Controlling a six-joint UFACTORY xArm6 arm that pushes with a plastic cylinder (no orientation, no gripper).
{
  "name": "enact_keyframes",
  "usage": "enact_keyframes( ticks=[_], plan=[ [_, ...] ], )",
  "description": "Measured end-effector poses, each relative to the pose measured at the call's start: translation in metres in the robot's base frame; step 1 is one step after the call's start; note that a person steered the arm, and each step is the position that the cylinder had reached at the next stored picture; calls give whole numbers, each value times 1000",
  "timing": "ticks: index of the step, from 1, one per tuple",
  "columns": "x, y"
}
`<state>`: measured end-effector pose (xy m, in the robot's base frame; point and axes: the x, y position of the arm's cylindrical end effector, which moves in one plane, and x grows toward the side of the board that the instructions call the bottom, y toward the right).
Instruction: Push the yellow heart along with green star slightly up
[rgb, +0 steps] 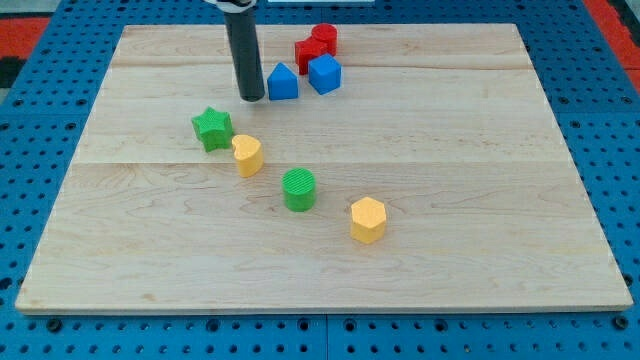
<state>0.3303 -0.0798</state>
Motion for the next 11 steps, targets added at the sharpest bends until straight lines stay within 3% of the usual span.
enact_keyframes(
  ticks=[2,4,7,8,9,11],
  plan=[
    [-10,42],
    [2,12],
    [96,36],
    [125,19],
    [127,-22],
    [111,-39]
  ],
)
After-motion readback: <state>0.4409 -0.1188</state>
